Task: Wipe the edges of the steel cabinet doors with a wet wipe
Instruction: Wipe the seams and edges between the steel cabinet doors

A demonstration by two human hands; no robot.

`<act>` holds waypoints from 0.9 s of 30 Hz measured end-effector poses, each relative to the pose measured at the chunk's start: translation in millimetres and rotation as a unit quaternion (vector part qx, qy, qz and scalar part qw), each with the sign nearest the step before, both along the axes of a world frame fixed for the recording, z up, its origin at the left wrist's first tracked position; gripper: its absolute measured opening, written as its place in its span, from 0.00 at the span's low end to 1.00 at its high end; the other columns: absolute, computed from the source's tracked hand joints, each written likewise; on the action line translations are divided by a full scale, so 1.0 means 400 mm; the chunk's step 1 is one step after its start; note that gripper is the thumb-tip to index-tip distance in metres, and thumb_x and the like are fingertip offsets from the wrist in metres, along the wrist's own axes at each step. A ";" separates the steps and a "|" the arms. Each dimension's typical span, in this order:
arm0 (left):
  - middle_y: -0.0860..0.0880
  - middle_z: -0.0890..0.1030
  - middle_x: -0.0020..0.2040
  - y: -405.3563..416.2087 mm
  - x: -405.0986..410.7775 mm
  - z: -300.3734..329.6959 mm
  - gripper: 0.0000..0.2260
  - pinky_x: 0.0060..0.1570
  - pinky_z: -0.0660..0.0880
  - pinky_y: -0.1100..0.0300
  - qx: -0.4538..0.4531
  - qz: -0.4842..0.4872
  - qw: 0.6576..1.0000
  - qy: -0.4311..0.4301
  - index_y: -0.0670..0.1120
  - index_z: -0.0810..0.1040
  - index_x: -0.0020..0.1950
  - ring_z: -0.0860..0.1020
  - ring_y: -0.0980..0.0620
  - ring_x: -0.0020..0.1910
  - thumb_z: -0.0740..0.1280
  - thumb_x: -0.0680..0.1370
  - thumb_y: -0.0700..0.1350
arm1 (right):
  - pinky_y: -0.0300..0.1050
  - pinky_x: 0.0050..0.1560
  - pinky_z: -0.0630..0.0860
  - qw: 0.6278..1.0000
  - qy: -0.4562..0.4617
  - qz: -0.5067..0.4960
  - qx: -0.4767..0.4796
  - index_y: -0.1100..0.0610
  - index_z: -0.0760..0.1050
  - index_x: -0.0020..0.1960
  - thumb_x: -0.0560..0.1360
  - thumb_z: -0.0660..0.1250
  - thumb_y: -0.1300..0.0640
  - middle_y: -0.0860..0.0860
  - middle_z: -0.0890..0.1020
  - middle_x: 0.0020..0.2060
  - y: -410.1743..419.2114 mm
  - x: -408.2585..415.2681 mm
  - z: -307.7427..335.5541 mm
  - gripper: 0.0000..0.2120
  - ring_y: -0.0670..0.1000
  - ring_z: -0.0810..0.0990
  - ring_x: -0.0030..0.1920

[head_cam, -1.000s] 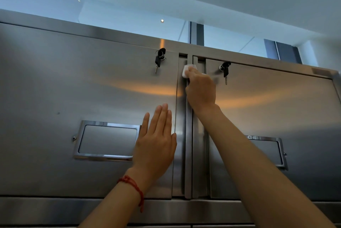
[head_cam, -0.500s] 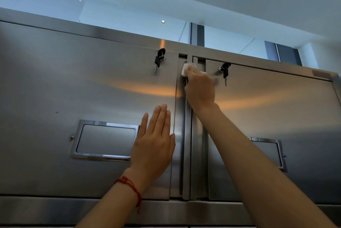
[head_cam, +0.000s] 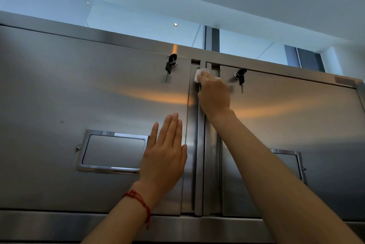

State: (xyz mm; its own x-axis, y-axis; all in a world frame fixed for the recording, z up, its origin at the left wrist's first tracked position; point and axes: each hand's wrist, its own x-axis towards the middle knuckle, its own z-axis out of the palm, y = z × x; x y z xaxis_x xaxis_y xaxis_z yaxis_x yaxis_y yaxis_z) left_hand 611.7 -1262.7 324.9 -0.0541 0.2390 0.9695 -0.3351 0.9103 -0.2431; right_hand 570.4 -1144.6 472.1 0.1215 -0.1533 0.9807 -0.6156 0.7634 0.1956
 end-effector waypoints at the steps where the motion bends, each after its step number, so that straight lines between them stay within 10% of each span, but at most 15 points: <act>1: 0.38 0.65 0.71 0.000 -0.001 0.001 0.24 0.64 0.67 0.40 0.001 0.001 1.000 0.000 0.36 0.65 0.70 0.64 0.41 0.70 0.50 0.79 0.49 | 0.45 0.48 0.73 1.000 -0.004 -0.006 -0.002 0.62 0.73 0.62 0.75 0.55 0.68 0.54 0.75 0.62 0.000 0.003 0.008 0.18 0.57 0.78 0.54; 18: 0.37 0.66 0.70 0.004 0.006 0.001 0.25 0.65 0.66 0.40 0.002 0.008 1.000 -0.006 0.36 0.66 0.69 0.65 0.40 0.70 0.50 0.78 0.49 | 0.50 0.59 0.73 0.998 0.017 0.061 -0.007 0.63 0.74 0.63 0.78 0.60 0.65 0.56 0.74 0.64 0.004 -0.011 -0.063 0.14 0.57 0.75 0.62; 27: 0.37 0.65 0.71 0.004 0.007 0.001 0.25 0.65 0.65 0.40 0.003 0.011 1.000 -0.009 0.36 0.66 0.70 0.64 0.40 0.70 0.50 0.78 0.49 | 0.58 0.45 0.79 0.992 0.070 0.106 -0.007 0.69 0.79 0.52 0.68 0.70 0.71 0.64 0.81 0.53 0.010 -0.014 -0.125 0.12 0.63 0.82 0.49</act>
